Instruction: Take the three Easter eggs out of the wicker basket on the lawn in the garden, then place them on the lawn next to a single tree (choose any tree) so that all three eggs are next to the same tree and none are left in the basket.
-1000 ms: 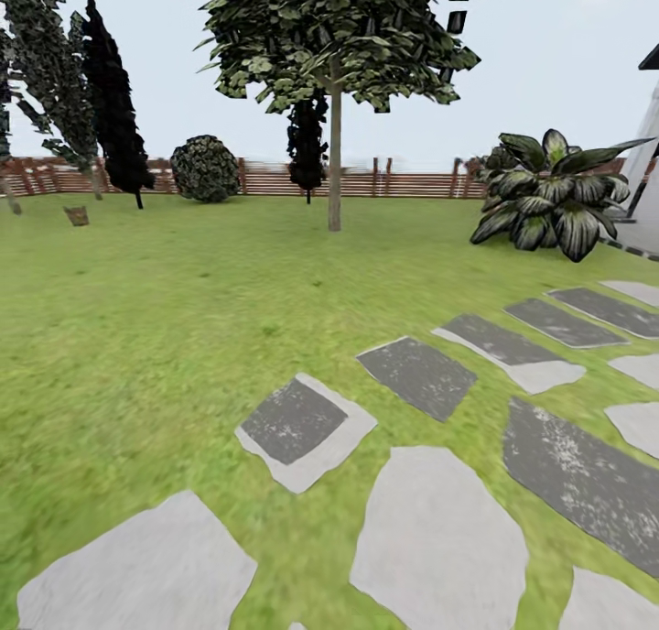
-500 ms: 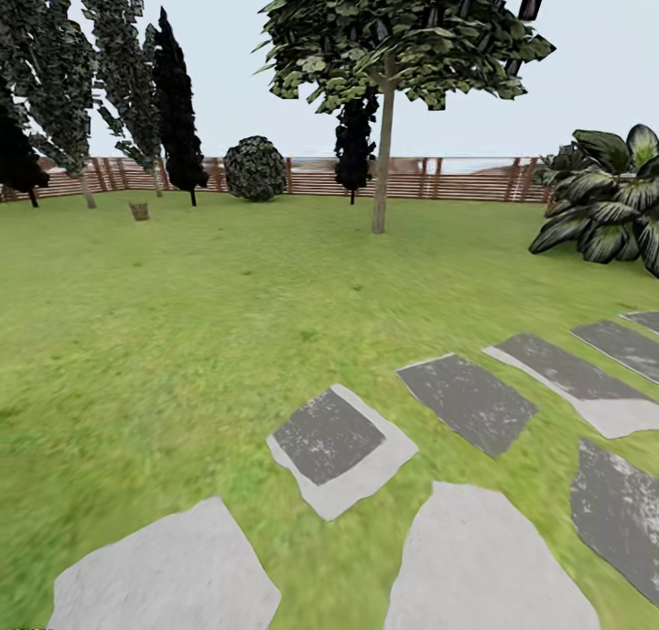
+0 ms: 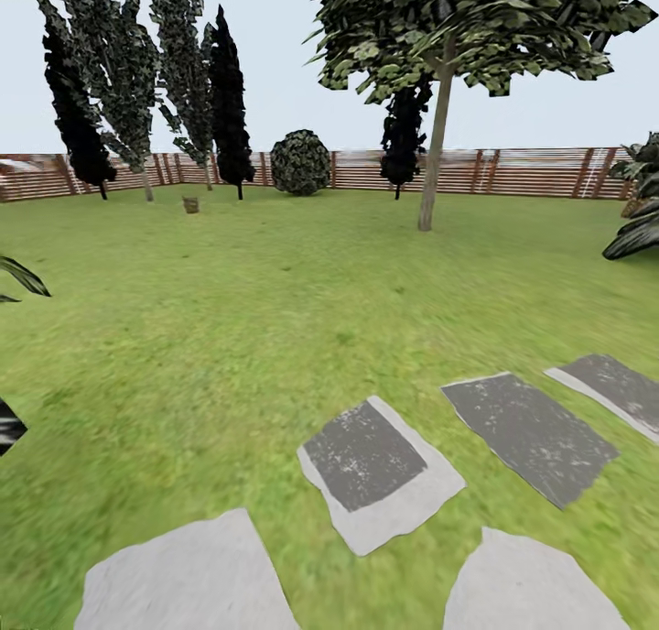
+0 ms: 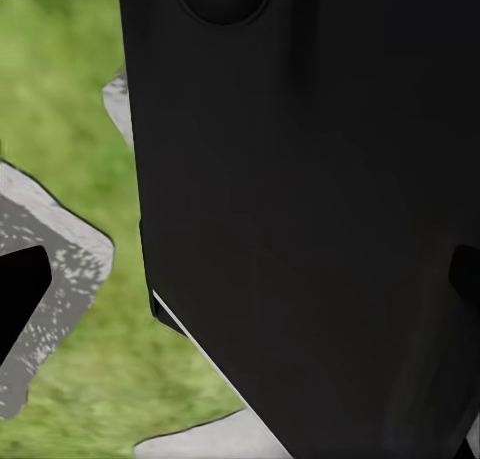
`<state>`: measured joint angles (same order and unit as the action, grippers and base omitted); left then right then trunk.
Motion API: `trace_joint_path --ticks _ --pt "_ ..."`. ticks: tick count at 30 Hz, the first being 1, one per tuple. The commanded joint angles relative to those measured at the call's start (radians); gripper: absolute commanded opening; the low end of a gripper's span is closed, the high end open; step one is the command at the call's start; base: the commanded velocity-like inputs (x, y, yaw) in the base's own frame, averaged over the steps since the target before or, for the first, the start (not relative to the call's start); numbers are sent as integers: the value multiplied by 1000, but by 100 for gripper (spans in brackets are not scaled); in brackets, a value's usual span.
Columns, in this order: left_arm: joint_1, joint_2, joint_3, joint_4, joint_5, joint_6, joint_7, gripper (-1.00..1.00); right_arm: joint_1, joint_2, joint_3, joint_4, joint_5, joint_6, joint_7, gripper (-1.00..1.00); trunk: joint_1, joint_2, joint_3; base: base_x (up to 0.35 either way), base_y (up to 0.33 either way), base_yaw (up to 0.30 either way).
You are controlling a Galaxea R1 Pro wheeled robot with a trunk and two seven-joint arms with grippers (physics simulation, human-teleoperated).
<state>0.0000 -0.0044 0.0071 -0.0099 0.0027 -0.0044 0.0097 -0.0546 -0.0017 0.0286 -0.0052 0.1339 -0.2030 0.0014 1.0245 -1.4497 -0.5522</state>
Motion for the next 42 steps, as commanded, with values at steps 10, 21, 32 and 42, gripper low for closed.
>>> trace_joint_path --ticks 10,21,32,42 --pt "0 0 1 -1 0 0 1 100 0 -5 7 1 13 -3 2 100 1 0 -1 323 0 35" --pt "0 0 1 -1 0 0 1 100 -1 -1 7 -1 42 -4 2 100 1 0 -1 323 0 0" --pt "0 0 1 -1 0 -1 1 100 -1 2 7 -1 43 -4 2 100 1 0 -1 323 0 0" --pt "0 0 1 -1 0 -2 1 100 -1 2 7 -1 43 -4 2 100 1 0 -1 323 0 0"
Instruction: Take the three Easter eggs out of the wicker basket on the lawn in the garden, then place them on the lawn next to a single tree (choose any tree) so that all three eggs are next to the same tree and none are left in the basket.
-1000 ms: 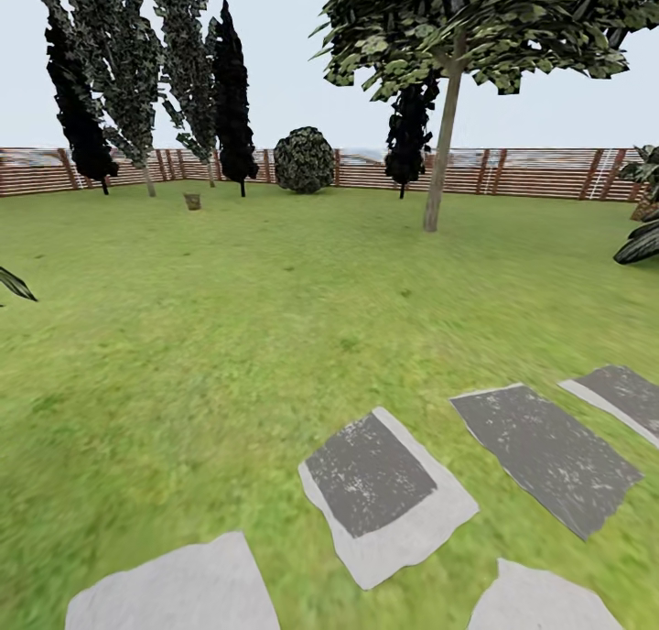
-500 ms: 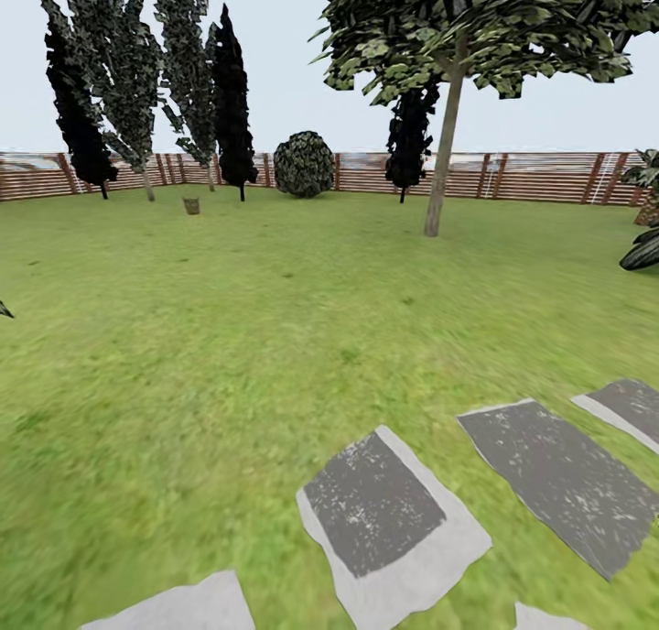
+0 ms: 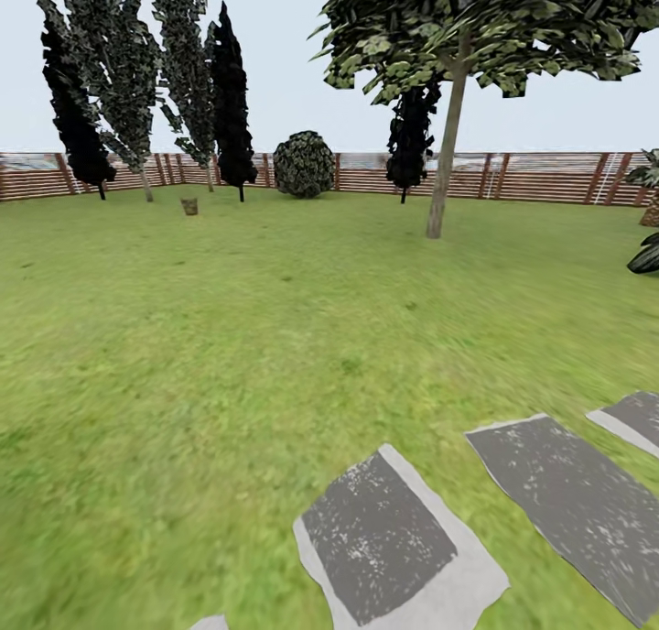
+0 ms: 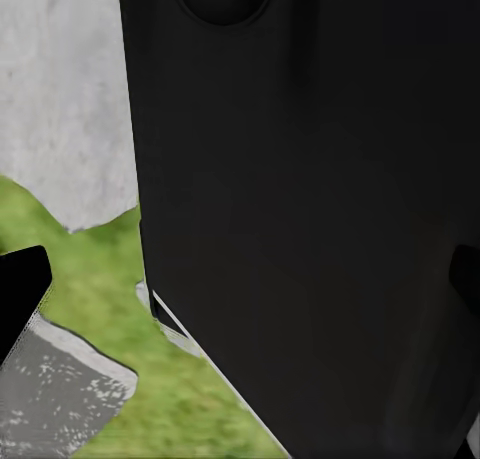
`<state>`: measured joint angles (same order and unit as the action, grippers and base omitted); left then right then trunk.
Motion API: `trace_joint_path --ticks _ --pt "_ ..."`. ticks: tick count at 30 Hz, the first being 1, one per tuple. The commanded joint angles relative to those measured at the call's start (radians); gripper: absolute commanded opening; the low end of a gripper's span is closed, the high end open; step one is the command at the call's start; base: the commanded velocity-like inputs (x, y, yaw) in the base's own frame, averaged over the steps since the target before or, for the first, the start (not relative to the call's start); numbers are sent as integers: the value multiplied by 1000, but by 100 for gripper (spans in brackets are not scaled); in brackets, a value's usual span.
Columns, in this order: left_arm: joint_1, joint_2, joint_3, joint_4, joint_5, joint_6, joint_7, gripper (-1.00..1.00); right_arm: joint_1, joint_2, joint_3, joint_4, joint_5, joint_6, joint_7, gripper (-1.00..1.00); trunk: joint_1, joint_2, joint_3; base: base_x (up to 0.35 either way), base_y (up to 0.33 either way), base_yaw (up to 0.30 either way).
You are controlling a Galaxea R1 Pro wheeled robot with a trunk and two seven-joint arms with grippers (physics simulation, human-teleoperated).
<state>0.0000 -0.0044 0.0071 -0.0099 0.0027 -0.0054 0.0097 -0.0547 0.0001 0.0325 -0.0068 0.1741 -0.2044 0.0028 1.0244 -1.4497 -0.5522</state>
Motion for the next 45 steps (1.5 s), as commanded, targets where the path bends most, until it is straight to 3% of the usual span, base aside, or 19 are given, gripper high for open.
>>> trace_joint_path --ticks 1,20,45 --pt "0 0 1 -1 0 0 1 100 -1 0 3 1 2 -3 0 100 1 0 -1 323 0 0" --pt "0 0 1 -1 0 -1 1 100 -1 1 3 2 2 -3 0 100 1 0 -1 323 0 9" --pt "0 0 1 -1 0 -1 1 100 -1 1 3 2 2 -3 0 100 1 0 -1 323 0 274"
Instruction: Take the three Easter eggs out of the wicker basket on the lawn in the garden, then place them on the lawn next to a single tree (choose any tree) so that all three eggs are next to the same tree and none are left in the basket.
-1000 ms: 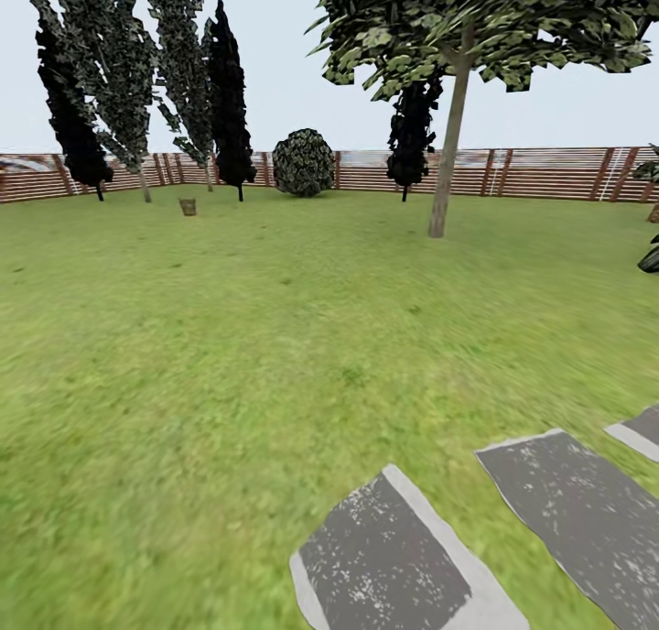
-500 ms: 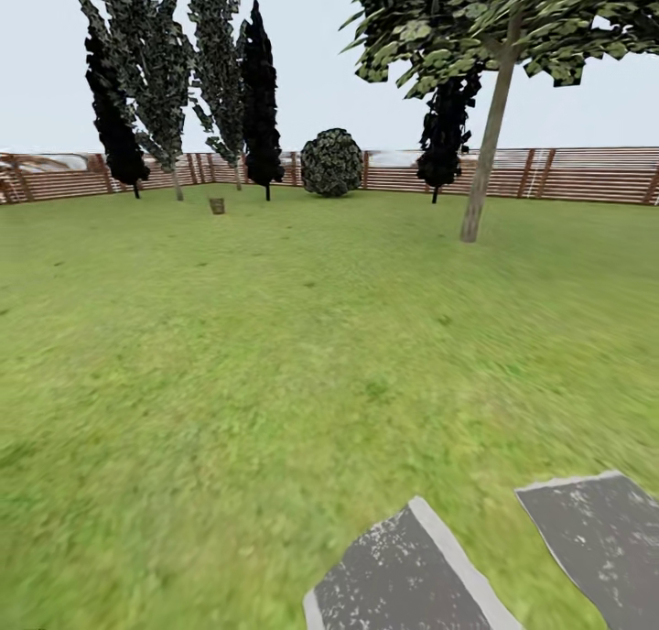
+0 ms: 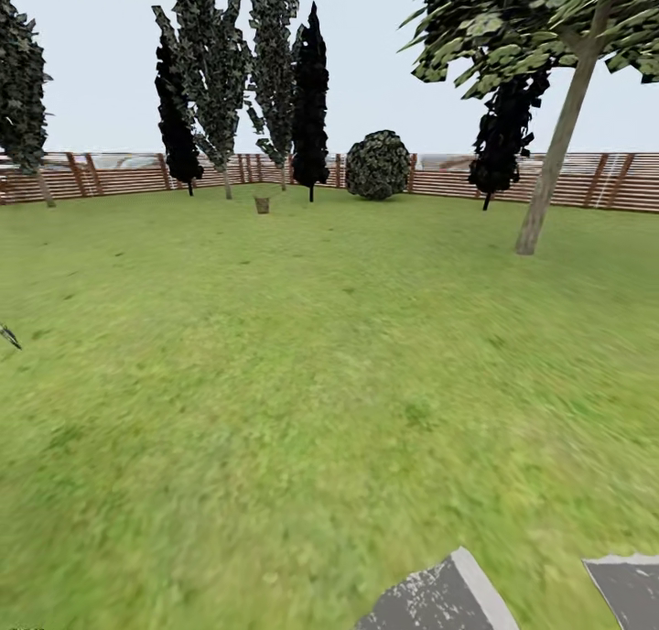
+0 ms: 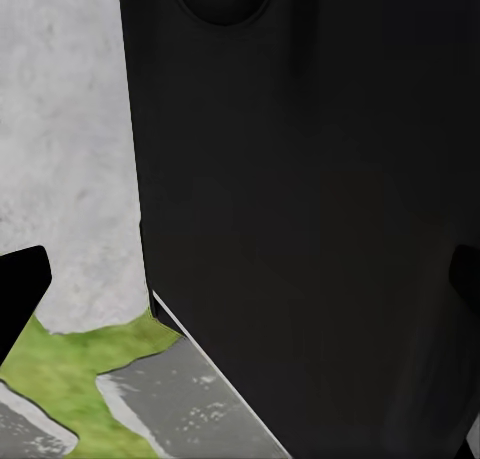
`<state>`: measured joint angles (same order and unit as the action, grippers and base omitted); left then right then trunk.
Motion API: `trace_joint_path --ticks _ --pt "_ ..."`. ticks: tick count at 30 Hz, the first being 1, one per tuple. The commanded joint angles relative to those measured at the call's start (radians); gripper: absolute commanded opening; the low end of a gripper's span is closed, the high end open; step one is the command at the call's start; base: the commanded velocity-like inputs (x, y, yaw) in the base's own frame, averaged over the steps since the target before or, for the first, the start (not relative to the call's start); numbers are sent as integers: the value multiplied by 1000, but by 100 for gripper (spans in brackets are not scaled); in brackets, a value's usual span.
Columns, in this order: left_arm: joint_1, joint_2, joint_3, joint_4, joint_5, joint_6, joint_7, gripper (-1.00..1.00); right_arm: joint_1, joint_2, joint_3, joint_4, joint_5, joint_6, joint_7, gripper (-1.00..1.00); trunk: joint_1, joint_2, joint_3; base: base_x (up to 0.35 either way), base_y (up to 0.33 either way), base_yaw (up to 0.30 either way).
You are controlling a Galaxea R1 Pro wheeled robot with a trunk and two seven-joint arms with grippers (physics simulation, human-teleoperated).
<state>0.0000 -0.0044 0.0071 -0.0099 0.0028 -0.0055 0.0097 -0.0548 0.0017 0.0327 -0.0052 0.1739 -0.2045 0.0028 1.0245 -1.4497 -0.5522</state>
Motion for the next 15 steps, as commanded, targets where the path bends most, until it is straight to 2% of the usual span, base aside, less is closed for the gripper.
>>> trace_joint_path --ticks 1,8,15 --pt "0 0 1 -1 0 -1 1 100 0 0 3 1 2 -3 0 100 1 0 -1 323 0 289" --pt "0 0 1 -1 0 -1 1 100 0 0 3 1 2 -3 0 100 1 0 -1 323 0 277" --pt "0 0 1 -1 0 0 1 100 0 0 3 1 2 -3 0 100 1 0 -1 323 0 54"
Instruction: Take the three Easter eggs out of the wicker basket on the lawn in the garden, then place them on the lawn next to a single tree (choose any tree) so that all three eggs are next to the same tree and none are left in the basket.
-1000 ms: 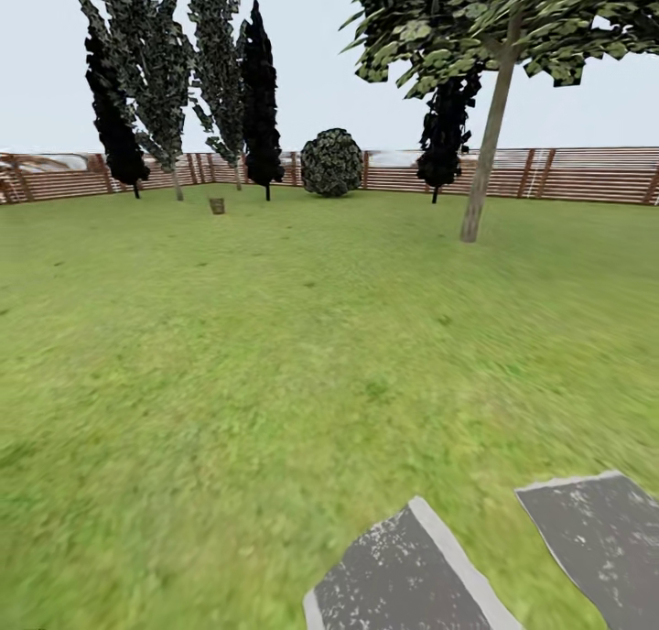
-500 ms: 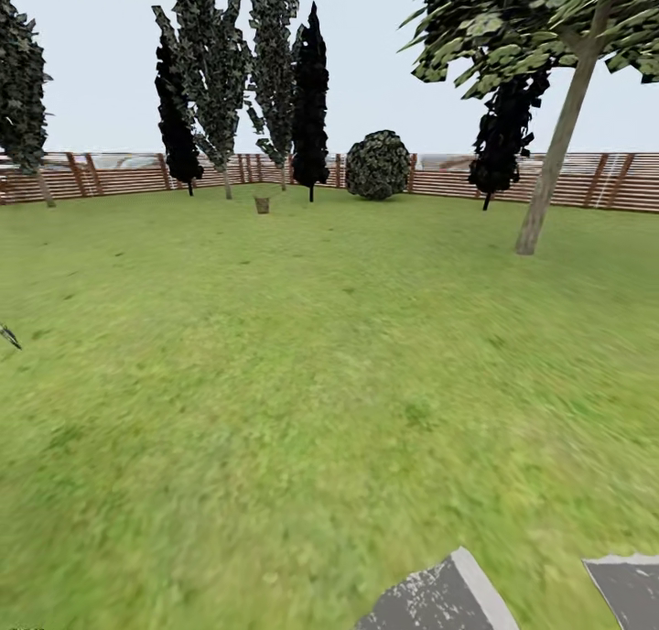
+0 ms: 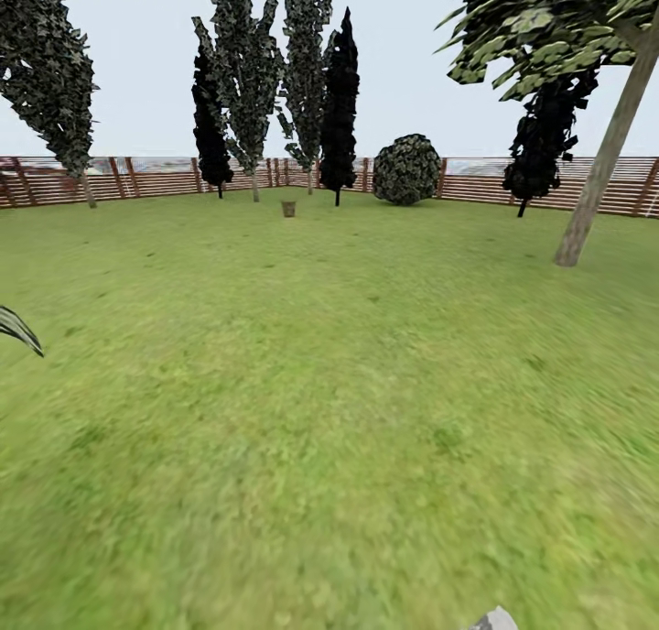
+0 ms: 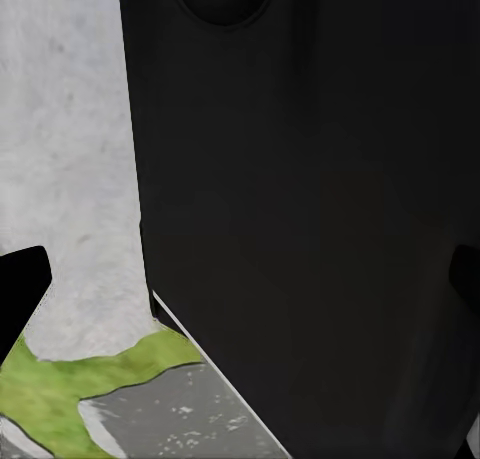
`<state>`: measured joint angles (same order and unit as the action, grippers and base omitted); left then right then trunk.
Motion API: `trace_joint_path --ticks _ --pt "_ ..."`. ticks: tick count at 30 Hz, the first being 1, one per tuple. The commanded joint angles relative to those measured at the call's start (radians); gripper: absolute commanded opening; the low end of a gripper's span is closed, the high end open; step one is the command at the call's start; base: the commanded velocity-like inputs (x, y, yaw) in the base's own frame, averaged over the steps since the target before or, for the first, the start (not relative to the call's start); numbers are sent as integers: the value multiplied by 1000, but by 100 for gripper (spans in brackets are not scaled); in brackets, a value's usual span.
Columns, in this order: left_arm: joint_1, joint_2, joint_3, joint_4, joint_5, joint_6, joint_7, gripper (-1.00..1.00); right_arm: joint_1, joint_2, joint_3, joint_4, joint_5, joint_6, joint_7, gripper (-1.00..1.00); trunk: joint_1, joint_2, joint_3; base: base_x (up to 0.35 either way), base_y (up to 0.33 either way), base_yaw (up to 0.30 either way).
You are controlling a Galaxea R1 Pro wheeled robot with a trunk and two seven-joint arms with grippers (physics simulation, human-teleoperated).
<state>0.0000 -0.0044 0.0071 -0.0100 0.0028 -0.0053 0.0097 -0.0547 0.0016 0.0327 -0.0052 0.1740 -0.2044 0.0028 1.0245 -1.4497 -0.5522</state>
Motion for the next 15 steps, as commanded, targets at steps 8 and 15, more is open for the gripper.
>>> trace_joint_path --ticks 8,15 --pt "0 0 1 -1 0 -1 1 100 -1 -5 3 1 2 -3 0 100 1 0 -1 323 0 1" --pt "0 0 1 -1 0 -1 1 100 -1 -3 4 2 4 -1 0 100 1 0 -1 323 0 0"
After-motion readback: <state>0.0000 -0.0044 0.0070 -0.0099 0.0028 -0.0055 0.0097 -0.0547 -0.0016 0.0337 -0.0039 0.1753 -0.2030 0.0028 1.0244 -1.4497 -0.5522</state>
